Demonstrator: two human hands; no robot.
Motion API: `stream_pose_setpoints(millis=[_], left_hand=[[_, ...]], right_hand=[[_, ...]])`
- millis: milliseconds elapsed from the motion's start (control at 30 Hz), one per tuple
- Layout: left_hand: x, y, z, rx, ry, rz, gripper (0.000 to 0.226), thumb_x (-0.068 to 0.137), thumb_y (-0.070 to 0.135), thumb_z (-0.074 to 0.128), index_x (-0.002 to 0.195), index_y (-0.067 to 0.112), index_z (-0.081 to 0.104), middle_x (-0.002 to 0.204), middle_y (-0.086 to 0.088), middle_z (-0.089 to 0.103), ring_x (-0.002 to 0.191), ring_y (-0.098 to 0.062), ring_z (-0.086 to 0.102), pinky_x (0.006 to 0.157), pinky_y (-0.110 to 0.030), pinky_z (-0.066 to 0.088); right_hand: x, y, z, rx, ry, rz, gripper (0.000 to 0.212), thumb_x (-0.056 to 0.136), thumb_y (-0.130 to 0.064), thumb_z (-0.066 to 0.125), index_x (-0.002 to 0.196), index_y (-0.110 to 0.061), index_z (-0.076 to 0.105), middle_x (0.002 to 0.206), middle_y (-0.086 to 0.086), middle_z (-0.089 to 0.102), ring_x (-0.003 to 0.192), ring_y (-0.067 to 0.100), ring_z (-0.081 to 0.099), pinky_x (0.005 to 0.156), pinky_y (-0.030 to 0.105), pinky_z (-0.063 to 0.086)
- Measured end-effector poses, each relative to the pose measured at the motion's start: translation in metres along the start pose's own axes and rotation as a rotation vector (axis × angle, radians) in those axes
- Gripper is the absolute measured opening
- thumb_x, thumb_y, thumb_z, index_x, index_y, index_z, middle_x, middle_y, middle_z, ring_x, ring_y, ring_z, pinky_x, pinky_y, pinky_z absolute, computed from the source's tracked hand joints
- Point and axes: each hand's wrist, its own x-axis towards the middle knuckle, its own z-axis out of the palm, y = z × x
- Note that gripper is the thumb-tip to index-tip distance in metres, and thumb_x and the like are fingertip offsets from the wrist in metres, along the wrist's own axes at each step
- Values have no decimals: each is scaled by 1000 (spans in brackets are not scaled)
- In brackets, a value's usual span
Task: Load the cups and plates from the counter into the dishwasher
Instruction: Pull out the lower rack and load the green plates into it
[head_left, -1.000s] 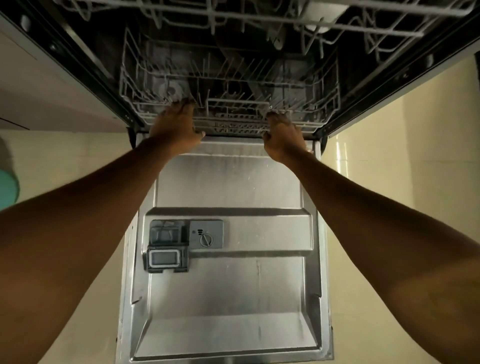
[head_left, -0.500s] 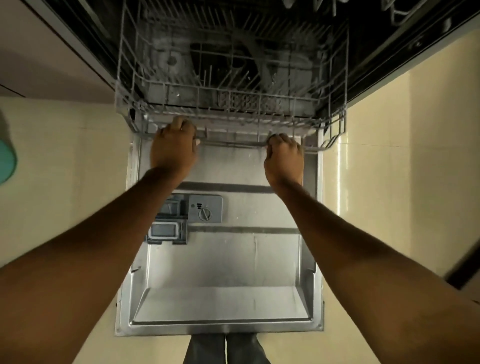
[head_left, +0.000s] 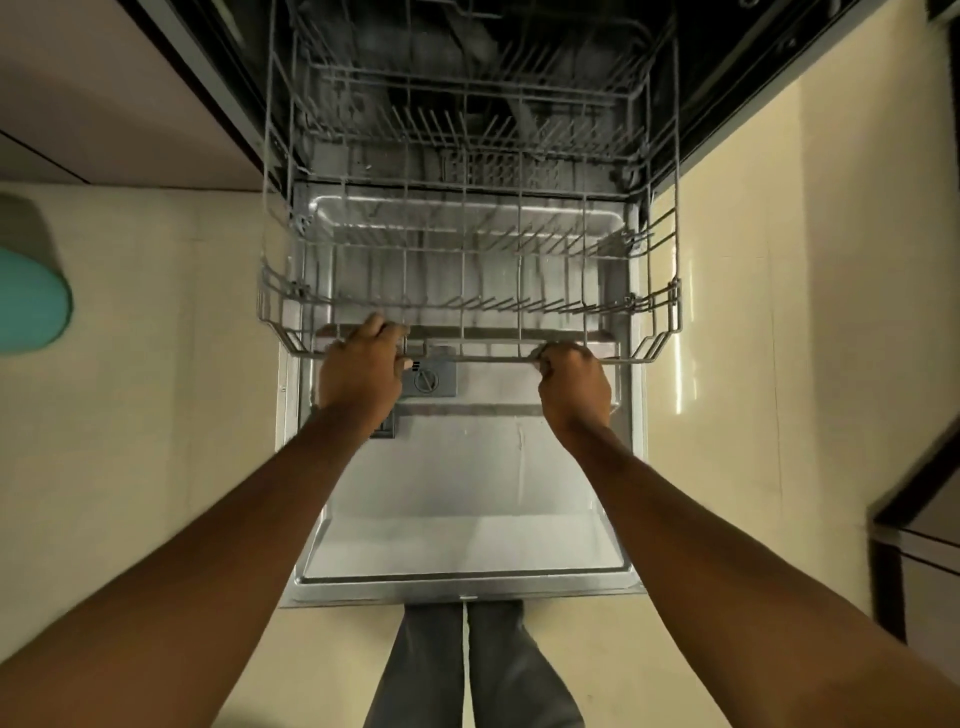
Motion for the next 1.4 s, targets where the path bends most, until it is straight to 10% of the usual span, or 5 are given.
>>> stream_pose_setpoints(millis=[567,800,1400], left_hand=[[-99,7,19,-98,-173,-124,38,82,19,72,118,15,62,121,-3,55,114,-27,52,92,-45,51],[-117,15,3,-98,-278,-132,42,90,10,53,132,17,51,131,-4,53,122,-24,47,100,-39,44],[-195,90,-208,-112,185,-74,46,97,35,48,139,15,44,144,-4,44,135,-21,37,111,-40,29]], right_hand=[[-109,22,1,8,-157,1,15,90,-1,58,94,-6,72,92,11,70,81,30,65,60,27,46],[-125,22,-12,37,-273,75,50,83,11,43,119,-14,66,118,7,66,105,28,62,82,36,54],[-159,-116,-191,186,57,-259,34,97,-24,47,128,-14,56,127,5,59,122,22,51,104,39,42]])
